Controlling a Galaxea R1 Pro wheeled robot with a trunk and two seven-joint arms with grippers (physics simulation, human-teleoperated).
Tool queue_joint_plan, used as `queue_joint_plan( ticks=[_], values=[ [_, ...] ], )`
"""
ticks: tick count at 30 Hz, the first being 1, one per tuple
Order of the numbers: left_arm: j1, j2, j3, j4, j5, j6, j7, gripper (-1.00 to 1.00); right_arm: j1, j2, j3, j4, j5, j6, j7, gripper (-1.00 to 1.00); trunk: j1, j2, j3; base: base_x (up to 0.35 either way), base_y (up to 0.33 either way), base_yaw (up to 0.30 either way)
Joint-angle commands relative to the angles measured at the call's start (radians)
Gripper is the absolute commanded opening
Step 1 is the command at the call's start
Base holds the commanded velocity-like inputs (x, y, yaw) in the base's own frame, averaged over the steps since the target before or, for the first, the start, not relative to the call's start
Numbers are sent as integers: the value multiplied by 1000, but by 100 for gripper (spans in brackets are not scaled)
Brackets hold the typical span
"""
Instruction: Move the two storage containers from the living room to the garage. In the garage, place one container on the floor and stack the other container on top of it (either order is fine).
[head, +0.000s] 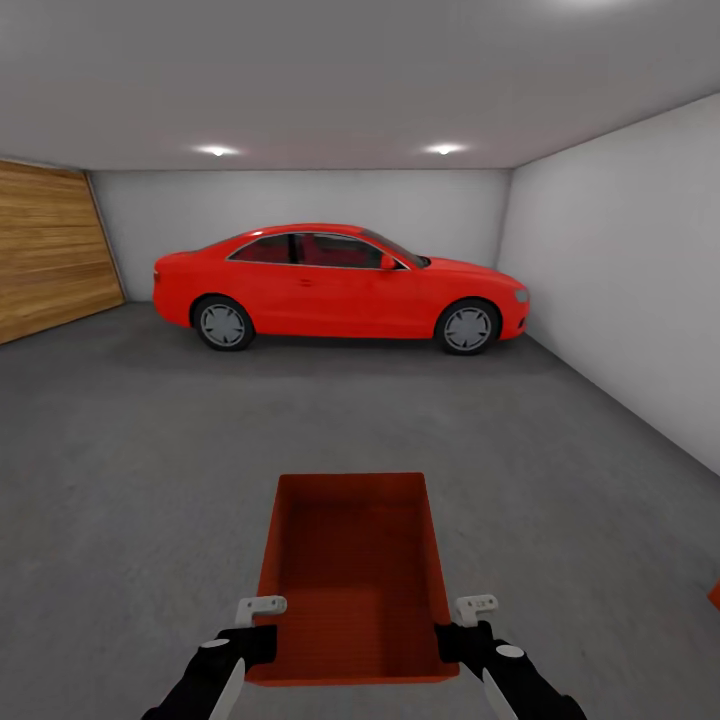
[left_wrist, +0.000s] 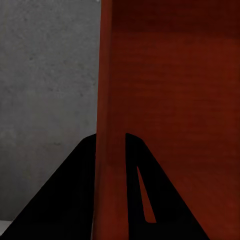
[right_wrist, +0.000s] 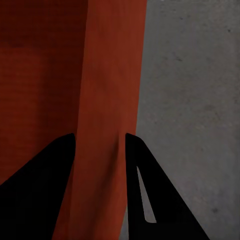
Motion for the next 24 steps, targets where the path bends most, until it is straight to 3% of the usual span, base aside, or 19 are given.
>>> queue_joint_plan(
  ticks=[1, 10, 24],
  values=[
    [0, 1, 1, 0, -17, 8, 19, -100, -1, 0, 7, -24, -14, -13, 27, -100, 0, -1, -2, 219, 0, 0],
    [1, 2, 0, 0, -17, 8, 19, -100, -1, 0, 7, -24, -14, -13, 27, -100, 0, -1, -2, 278, 0, 0],
    [1, 1, 0, 0, -17, 8, 19, -100, -1, 0, 7, -24, -14, -13, 27, -100, 0, -1, -2, 21, 0, 0]
  ],
)
